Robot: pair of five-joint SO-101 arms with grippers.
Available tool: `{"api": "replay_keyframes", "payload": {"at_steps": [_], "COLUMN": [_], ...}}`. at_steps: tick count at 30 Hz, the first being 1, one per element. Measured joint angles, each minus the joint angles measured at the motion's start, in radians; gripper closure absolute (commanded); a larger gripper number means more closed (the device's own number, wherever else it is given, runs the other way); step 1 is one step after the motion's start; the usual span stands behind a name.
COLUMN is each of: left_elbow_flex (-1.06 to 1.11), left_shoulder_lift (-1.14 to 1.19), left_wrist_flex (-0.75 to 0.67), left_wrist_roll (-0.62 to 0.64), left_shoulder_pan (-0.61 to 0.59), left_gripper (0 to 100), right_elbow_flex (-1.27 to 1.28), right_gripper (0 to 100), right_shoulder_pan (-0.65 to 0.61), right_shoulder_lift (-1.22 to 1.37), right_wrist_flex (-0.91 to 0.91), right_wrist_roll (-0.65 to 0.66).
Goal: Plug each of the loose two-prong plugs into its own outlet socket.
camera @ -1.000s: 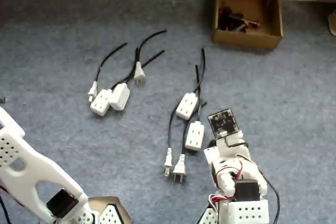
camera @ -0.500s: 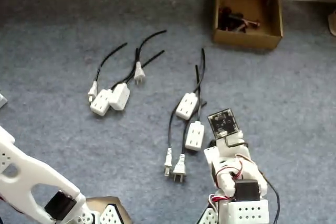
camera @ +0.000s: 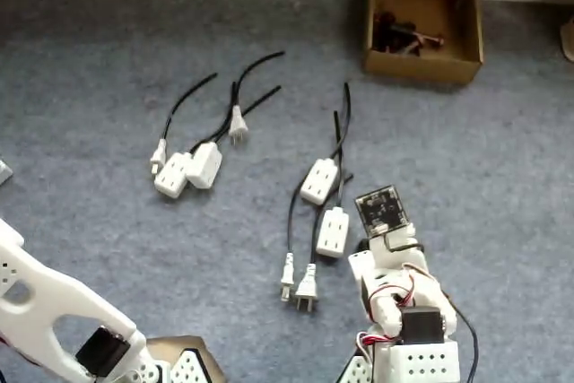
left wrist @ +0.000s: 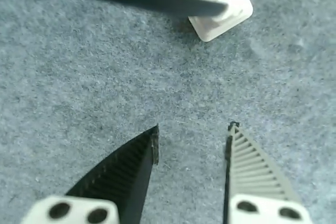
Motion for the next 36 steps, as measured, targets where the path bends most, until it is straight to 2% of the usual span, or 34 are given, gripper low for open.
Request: {"api": "replay_keyframes", "payload": {"at_steps": [10, 19, 28, 36], "left_elbow_flex": [0.049, 0.361, 0.477, 0.615], "left_shoulder_lift": [-0.023, -0.296, -0.462, -0.618], "left_wrist_flex": [0.003, 0.003, 0.003, 0.003], "left_wrist_roll": [0.002, 0.003, 0.005, 0.103], "left_shoulder_pan": [0.015, 0.135, 0.226, 0.373], "left_gripper": [80, 80, 80, 80], "right_elbow_flex": [0.0, 0.0, 0.0, 0.0], "right_gripper": [99.2, 99.2, 99.2, 99.2], "right_shoulder_pan": [0.0, 0.0, 0.0, 0.0], "right_shoulder_lift": [0.0, 0.0, 0.0, 0.0], "right_wrist_flex": [0.0, 0.0, 0.0, 0.0], "right_wrist_roll": [0.0, 0.0, 0.0, 0.0]}}
